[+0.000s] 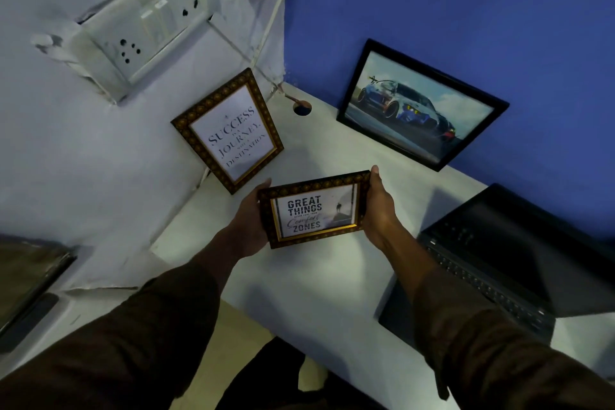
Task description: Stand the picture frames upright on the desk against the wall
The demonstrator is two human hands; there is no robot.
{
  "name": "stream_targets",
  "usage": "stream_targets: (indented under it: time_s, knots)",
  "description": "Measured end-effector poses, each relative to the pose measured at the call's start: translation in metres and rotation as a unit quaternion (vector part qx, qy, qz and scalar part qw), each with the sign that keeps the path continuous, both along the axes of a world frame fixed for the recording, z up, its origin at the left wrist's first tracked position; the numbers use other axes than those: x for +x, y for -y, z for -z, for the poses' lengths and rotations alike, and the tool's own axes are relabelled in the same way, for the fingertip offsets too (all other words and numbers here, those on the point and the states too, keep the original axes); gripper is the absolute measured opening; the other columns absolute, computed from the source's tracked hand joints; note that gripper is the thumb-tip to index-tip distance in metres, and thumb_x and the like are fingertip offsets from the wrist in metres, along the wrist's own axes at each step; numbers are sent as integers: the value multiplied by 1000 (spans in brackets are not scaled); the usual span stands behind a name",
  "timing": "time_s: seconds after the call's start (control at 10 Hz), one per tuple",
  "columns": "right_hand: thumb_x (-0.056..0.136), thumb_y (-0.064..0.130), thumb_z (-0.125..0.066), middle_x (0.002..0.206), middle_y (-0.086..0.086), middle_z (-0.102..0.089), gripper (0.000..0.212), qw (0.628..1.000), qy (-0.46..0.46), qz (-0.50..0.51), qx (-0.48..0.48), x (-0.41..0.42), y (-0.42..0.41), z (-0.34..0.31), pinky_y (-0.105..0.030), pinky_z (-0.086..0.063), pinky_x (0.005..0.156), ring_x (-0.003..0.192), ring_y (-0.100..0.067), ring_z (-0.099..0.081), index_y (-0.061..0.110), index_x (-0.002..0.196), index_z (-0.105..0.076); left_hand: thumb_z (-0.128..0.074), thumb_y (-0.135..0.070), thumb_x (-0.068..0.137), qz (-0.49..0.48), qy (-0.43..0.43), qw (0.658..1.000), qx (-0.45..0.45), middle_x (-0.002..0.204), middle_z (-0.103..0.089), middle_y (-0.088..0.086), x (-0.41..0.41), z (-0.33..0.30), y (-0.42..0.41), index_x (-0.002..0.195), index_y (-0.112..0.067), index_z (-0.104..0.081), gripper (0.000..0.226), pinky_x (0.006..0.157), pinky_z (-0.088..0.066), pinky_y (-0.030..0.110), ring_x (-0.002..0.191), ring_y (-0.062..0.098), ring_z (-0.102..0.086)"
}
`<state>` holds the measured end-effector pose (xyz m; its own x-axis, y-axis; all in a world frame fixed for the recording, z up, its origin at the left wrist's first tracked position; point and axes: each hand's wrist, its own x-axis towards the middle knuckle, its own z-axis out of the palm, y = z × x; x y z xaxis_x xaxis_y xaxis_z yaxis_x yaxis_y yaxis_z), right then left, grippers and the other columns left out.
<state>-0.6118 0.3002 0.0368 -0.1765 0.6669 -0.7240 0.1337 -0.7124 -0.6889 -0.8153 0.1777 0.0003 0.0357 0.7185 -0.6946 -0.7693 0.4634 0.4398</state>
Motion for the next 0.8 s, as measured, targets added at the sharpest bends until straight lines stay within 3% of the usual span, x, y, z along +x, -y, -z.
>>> stream_targets:
  time_s: [0.1,0.3,0.4,0.5,0.6,0.7,0.8]
  knots:
    - [99,65,-38,102,-13,-78,58,1000,9,5,-7,-3,-5,10,-47,-60,88,97,-35,-75,17,102,-71,-45,-57,94,3,-26,999,-20,134,-63,21,-2,9,-8,133,-8,-64,65,113,-37,56,126,41,-58]
    - [102,60,-36,106,-8,-73,52,1000,16,22,-8,5,-1,23,-32,-52,67,87,-22,-71,18,106,-66,-43,-59,94,38,-72,995,-49,129,-67,22,2,21,-13,129,-4,-66,69,107,-44,52,121,41,-61]
    - [104,57,-31,111,-7,-68,57,1000,27,16,-2,11,5,28,-29,-50,78,84,-16,-67,15,130,-61,-42,-67,91,55,-55,995,-55,125,-69,21,4,21,-13,126,-5,-69,76,102,-48,49,119,39,-63]
    - [104,58,-30,128,-11,-66,66,1000,22,7,14,18,12,33,-35,-40,102,89,-14,-64,9,140,-57,-36,-70,92,64,-63,995,-43,122,-71,19,7,23,-11,124,-7,-70,79,102,-48,49,117,38,-65]
    - [103,60,-28,142,-14,-60,68,1000,19,0,21,21,20,32,-39,-34,114,107,-20,-63,11,141,-57,-33,-69,94,31,-92,995,-35,111,-75,19,13,22,-5,109,-8,-75,76,96,-53,49,111,40,-68]
    - [104,59,-23,150,-13,-53,68,999,31,4,35,30,31,28,-42,-23,121,139,-27,-47,15,149,-48,-29,-67,96,-25,-130,990,-47,104,-78,12,22,17,2,103,-15,-76,70,81,-56,40,98,31,-74]
    - [104,60,-20,149,-13,-54,67,998,36,9,45,48,47,26,-44,-25,119,142,-27,-45,18,146,-51,-36,-66,95,-88,-192,974,-79,120,-71,10,30,20,24,123,-17,-63,63,86,-49,39,107,25,-68]
